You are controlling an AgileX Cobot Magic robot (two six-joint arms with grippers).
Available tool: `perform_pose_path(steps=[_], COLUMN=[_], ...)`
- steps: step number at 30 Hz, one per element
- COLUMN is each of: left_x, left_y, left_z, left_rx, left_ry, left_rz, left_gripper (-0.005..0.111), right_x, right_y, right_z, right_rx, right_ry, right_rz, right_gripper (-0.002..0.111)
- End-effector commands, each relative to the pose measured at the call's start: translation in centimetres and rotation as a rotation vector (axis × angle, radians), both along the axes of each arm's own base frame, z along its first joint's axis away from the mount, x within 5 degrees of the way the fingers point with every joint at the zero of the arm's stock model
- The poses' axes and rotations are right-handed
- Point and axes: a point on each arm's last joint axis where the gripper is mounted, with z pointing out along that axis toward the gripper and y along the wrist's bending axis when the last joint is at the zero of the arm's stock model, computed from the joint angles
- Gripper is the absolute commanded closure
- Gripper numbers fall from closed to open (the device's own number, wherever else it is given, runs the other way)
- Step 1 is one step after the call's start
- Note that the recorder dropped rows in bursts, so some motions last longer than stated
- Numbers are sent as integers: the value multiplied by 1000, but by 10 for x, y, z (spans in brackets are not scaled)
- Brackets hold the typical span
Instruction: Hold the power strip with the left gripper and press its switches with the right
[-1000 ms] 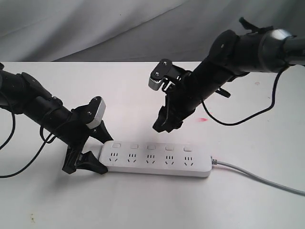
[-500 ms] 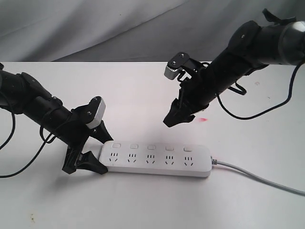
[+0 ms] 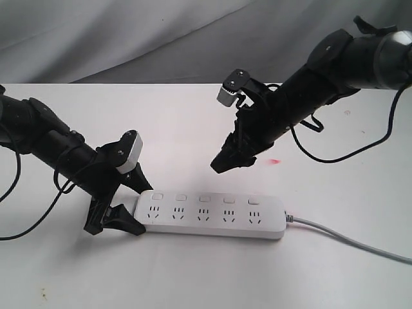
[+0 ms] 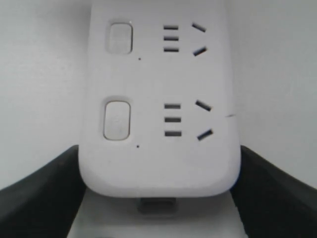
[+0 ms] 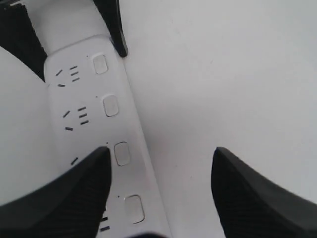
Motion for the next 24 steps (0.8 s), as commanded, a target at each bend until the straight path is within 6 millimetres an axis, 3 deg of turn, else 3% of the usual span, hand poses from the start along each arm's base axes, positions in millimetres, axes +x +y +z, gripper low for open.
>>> perform_pose_path(steps=[1,6,14,19,24], left_x=[0,0,0,0,0], left_y=[-2,-2,-2,-2,-2], left_z=[0,0,0,0,0], left_rx=[-11,-11,-11,-11,-11], left_ry=[13,13,13,13,13], left_rz=[0,0,0,0,0], left_gripper=[60,60,60,60,60], right_x=[-4,-12,-12,-12,-12], right_y=[-7,-10,-10,-9,-10], right_z=[-9,-30,-31,-50,-49], right_rx=[-21,-19,-26,-52,-52], right_ry=[-15,-46,-57,-23,-27], right_rz=[13,-5,-2,9,10], right_gripper=[53,53,53,53,53])
